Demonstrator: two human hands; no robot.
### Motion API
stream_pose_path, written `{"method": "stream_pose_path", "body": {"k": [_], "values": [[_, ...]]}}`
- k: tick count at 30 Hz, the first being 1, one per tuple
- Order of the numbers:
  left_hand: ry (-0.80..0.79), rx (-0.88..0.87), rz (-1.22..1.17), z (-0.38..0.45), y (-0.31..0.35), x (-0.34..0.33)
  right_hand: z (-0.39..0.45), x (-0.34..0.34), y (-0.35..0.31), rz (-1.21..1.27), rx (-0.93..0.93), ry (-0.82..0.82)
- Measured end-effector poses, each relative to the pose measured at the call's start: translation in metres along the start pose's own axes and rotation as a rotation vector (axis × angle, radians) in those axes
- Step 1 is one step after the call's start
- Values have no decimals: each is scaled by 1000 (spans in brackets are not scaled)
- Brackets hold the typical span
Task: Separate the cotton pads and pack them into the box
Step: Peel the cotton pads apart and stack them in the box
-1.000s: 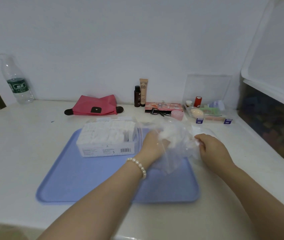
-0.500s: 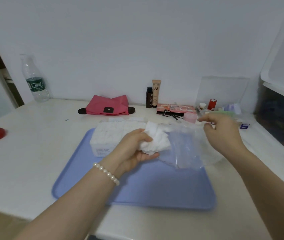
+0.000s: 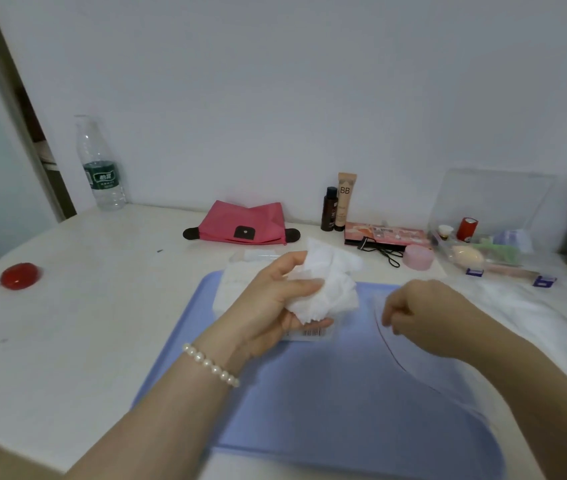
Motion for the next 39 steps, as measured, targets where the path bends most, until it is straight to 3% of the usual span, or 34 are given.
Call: {"method": "stream_pose_path", "body": {"k": [3,5,8,18,22,26,32,39], "values": [[-16,-74,17,12,4,-2,12,18,5,743,-161,285],[-46,-130,70,18,10,-4,23,18,-1,1030,-294,263],[-70,-206,245,23,18,-8,32,6,-20,1141,-318,43],[-149,-239,414,23,20,7,39,-13,-27,1534,-187,-309],[-106,-191,436,22,18,13,42,-8,-30,1592,14,-308],[-109,-208,493,20,17,16,37,-4,-38,1496,169,-320],[-95,-250,459,21,18,18,32,-2,-37,1133,171,-214],[29,-184,279,24,18,24,32,0,-33,1130,83,-162]]}}
Point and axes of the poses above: each hand's wrist, its own z-axis towards the middle knuckle, its own x-axis out of the back of the hand, y = z × x, the point moved 6 cm from there along z, towards the middle knuckle, and after that the axes turned 8 degrees about y, right-handed, at the moved point
